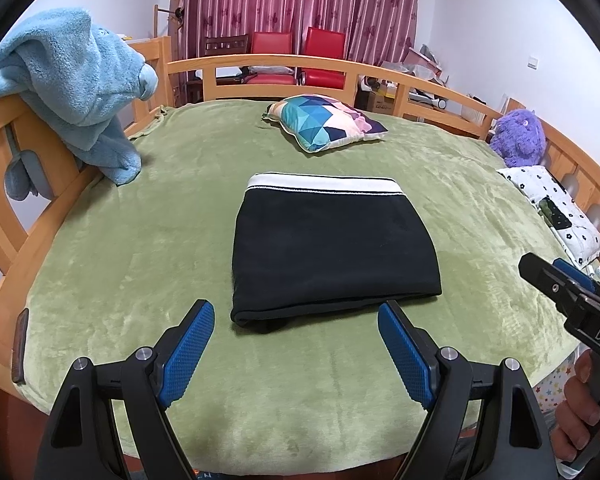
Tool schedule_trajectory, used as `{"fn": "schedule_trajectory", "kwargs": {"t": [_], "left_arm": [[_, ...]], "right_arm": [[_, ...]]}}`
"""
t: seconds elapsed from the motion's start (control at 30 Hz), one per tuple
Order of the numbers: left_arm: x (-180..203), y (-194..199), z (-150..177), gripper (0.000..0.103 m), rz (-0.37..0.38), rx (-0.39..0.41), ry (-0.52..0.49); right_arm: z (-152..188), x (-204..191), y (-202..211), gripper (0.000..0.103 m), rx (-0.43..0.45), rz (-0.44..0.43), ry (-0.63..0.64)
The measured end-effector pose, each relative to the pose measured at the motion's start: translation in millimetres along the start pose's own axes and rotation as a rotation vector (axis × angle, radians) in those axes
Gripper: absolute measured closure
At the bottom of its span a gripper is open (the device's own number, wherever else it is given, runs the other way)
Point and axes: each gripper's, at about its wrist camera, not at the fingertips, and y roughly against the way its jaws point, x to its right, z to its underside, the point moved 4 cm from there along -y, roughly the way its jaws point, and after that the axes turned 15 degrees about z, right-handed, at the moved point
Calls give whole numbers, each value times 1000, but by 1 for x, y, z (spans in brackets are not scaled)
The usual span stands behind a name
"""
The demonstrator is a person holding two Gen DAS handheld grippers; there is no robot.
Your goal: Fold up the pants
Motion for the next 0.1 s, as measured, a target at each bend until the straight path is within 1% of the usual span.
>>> {"fn": "schedule_trajectory", "kwargs": {"t": [0.1], "left_arm": [[1,2,0,20,9,6,-6]], "right_arm": [[0,0,0,11,4,-3,2]]}}
